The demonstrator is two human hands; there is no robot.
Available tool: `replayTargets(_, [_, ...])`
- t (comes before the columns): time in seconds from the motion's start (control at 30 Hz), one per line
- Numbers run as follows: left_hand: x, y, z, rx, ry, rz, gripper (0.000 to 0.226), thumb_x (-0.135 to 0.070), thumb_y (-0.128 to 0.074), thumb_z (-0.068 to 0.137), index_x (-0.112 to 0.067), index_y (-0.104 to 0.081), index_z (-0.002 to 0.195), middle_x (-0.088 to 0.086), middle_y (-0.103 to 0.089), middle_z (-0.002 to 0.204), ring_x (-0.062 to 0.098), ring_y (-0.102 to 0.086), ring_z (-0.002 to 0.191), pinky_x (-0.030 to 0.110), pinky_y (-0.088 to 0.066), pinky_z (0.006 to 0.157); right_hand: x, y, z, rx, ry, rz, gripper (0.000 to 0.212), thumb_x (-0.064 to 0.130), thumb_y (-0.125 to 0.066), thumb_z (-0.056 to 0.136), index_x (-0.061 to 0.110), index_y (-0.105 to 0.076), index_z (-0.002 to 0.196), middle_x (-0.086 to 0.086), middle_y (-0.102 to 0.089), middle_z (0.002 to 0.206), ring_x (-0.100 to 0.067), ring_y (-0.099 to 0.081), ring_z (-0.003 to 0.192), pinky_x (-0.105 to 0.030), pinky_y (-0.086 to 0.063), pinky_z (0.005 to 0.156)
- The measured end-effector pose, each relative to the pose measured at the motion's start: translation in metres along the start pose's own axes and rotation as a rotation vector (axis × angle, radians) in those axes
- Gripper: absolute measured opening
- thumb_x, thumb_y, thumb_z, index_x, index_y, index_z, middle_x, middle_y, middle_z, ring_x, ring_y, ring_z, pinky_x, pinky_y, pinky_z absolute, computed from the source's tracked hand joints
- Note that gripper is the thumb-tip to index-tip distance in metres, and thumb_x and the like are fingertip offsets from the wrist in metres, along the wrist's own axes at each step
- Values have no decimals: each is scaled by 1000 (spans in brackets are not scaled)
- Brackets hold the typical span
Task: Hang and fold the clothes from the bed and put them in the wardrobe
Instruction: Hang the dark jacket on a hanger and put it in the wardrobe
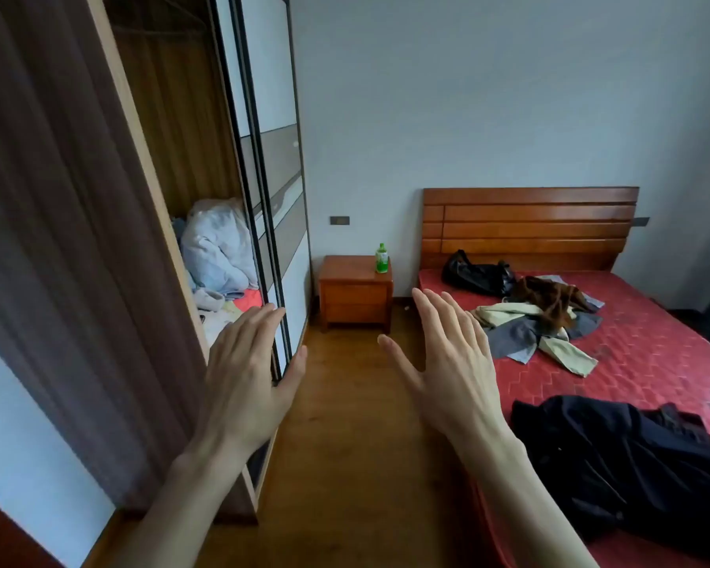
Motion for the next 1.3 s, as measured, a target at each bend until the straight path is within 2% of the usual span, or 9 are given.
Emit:
replayTargets(0.13, [6, -31, 45, -3, 29, -8, 63, -55, -39, 101, -15, -47, 149, 2, -51, 151, 21, -42, 144, 46, -38, 117, -22, -33, 45, 30, 17, 17, 78, 73, -38, 100, 22, -36, 159, -2, -41, 162, -22, -31, 153, -43, -22, 126])
replayTargets(0.53, [58, -120, 144, -43, 44, 20, 60, -49, -46, 100, -12, -49, 147, 5, -52, 148, 25, -43, 143, 48, -37, 117, -57, -128, 158, 66, 60, -14, 78, 72, -36, 100, 21, -37, 158, -1, -42, 162, -20, -29, 154, -44, -25, 126])
replayTargets(0.87, [145, -209, 243, -39, 55, 16, 57, -46, -50, 98, -10, -52, 143, 6, -55, 145, 24, -45, 140, 41, -34, 117, -66, -244, 265, 107, 31, -17, 78, 74, -34, 99, 22, -37, 158, 0, -43, 161, -21, -33, 152, -45, -29, 124])
replayTargets(1.1, [213, -253, 326, -23, 62, 22, 56, -47, -50, 99, -13, -51, 144, 4, -54, 147, 23, -43, 141, 47, -38, 116, -54, -318, 350, 95, 26, -34, 75, 73, -38, 99, 22, -43, 155, -1, -51, 155, -23, -43, 147, -45, -31, 121])
replayTargets(1.3, [245, -281, 373, -16, 57, 36, 55, -47, -50, 99, -13, -51, 142, 7, -56, 144, 25, -46, 138, 47, -40, 114, -51, -360, 400, 116, 57, -56, 74, 73, -40, 100, 23, -43, 154, -1, -53, 152, -23, -47, 143, -44, -32, 121])
Point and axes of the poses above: each hand's wrist, its own z-axis towards the middle knuckle, its own y-axis out of the back of the hand, x = y × z, the point moved 1 cm from there along z, towards the middle knuckle
